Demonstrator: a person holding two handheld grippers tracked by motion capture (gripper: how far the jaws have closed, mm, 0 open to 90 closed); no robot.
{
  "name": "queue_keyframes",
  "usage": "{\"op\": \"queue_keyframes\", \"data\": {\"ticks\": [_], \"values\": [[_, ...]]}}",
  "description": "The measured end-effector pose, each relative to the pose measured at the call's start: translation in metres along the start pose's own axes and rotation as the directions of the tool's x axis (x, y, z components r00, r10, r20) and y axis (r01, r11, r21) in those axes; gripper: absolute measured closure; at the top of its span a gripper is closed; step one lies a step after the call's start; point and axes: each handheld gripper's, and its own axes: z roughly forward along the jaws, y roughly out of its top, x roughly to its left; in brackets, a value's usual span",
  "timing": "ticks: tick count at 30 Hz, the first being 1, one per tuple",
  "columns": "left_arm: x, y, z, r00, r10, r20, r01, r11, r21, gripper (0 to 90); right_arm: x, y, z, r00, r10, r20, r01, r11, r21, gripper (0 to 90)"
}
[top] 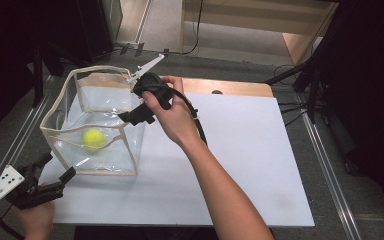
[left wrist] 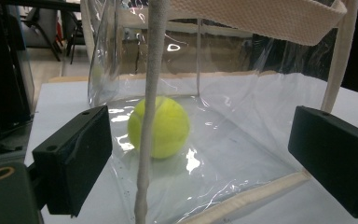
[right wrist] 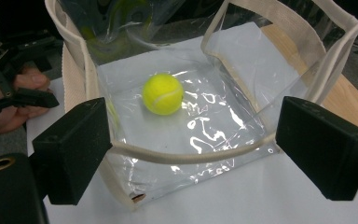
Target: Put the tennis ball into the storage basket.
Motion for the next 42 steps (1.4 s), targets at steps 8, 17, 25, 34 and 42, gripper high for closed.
{"op": "queue_keyframes", "data": {"ticks": [8, 17, 25, 34, 42], "values": [[0.000, 0.000, 0.000, 1.0000, 0.000, 0.000, 0.000, 1.0000, 0.000, 6.5, 0.000, -0.017, -0.004, 0.9994, 0.033, 0.008, -0.033, 0.999, -0.010, 9.1], [0.000, 0.000, 0.000, 1.0000, 0.003, -0.002, -0.003, 1.0000, 0.003, 6.5, 0.000, -0.039, -0.006, 0.9982, 0.059, 0.011, -0.058, 0.997, -0.040, 9.1], [0.000, 0.000, 0.000, 1.0000, 0.005, -0.003, -0.005, 1.0000, 0.004, 6.5, 0.000, -0.062, 0.002, 0.9969, 0.077, 0.014, -0.076, 0.996, -0.050, 9.1], [0.000, 0.000, 0.000, 1.0000, 0.006, -0.003, -0.006, 1.0000, 0.006, 6.5, 0.005, -0.085, 0.012, 0.9952, 0.091, 0.036, -0.090, 0.995, -0.034, 0.0], [0.000, 0.000, 0.000, 1.0000, 0.006, -0.003, -0.006, 1.0000, 0.006, 6.5, 0.009, -0.108, 0.013, 0.9933, 0.109, 0.039, -0.105, 0.990, -0.089, 0.0]]}}
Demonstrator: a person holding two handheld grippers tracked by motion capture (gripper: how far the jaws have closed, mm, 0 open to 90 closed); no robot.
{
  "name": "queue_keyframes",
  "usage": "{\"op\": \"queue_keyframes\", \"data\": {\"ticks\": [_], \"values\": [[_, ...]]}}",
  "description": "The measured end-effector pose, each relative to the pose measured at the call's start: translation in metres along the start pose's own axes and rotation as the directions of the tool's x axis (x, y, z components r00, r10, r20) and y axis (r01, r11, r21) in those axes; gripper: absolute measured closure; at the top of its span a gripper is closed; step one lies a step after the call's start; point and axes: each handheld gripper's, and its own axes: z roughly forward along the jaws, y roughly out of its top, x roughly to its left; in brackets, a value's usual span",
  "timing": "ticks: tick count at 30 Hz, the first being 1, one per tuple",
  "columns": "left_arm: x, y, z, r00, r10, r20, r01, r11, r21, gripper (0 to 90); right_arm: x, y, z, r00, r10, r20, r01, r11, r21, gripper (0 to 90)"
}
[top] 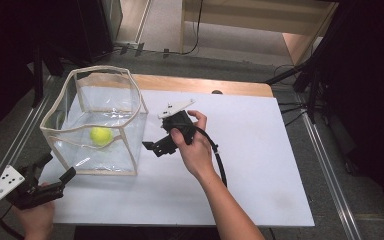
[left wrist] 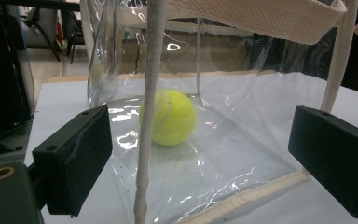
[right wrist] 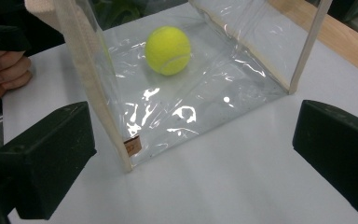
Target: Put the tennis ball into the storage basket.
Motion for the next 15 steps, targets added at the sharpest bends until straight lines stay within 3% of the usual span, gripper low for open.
{"op": "queue_keyframes", "data": {"ticks": [15], "values": [[0.000, 0.000, 0.000, 1.0000, 0.005, 0.000, -0.005, 1.0000, 0.001, 6.5, -0.002, -0.044, -0.005, 0.9987, 0.037, 0.035, -0.035, 0.998, -0.048, 0.0]]}}
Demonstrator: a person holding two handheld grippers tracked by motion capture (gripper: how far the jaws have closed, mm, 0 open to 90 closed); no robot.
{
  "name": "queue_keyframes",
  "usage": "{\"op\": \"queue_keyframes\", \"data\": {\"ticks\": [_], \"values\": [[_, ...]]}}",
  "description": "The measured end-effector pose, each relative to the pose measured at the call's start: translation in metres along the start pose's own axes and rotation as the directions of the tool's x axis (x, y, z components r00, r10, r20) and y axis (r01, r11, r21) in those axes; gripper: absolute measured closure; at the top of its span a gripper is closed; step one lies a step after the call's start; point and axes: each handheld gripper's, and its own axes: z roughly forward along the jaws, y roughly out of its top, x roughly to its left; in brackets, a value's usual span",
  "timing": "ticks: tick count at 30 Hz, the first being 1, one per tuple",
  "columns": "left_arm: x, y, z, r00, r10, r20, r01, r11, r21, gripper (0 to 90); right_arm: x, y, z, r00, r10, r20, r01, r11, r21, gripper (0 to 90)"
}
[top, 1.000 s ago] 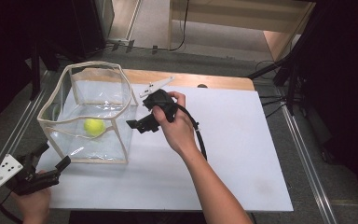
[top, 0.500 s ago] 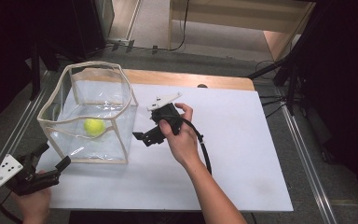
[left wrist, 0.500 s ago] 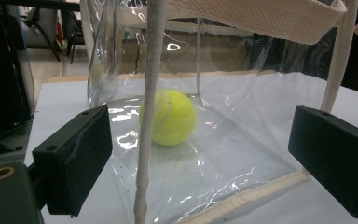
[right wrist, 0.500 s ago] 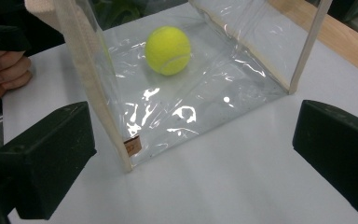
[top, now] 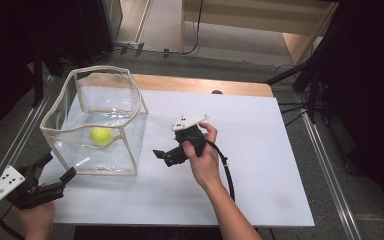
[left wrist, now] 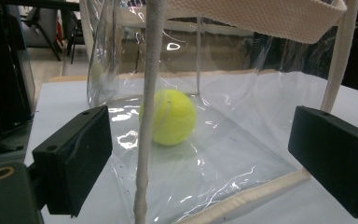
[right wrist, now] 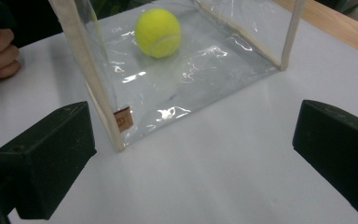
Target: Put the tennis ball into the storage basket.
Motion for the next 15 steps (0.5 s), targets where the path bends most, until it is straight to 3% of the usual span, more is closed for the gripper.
{"op": "queue_keyframes", "data": {"ticks": [15], "values": [[-0.001, 0.000, 0.000, 1.0000, 0.004, -0.001, -0.004, 1.0000, 0.004, 6.5, -0.008, -0.041, -0.013, 0.9986, 0.045, 0.029, -0.044, 0.998, -0.034, 0.0]]}}
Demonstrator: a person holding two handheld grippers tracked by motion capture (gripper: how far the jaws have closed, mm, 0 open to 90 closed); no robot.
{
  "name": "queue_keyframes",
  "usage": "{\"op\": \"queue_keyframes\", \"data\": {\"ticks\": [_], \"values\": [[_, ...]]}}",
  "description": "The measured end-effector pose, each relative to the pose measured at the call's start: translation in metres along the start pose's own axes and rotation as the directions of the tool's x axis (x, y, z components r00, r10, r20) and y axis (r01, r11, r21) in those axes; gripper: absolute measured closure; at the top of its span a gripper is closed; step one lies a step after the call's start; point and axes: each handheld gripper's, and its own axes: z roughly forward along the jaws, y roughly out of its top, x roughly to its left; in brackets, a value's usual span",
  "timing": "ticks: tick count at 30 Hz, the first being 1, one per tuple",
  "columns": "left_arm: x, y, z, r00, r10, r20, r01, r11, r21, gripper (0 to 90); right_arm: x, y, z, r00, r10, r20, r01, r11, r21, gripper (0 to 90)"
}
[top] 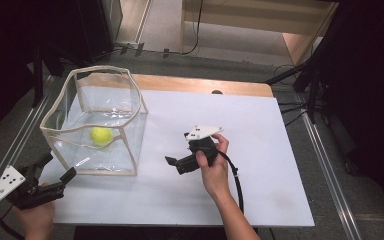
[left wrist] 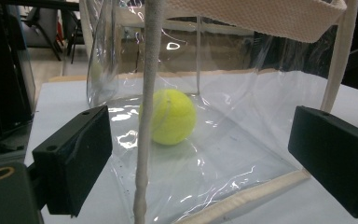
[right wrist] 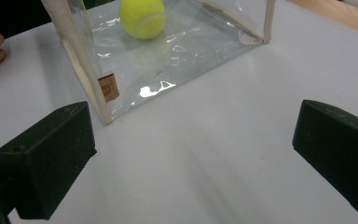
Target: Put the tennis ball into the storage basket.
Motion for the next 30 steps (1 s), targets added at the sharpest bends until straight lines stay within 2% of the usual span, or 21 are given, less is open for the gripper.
{"op": "queue_keyframes", "data": {"ticks": [14, 30], "values": [[0.000, 0.000, 0.000, 1.0000, -0.001, -0.002, 0.001, 1.0000, 0.000, 6.5, -0.012, -0.040, -0.022, 0.9966, 0.056, 0.060, -0.054, 0.998, -0.026, 0.0], [0.000, 0.000, 0.000, 1.0000, -0.002, -0.003, 0.002, 1.0000, 0.000, 6.5, -0.027, -0.073, -0.058, 0.9835, 0.114, 0.141, -0.105, 0.992, -0.069, 0.0]]}}
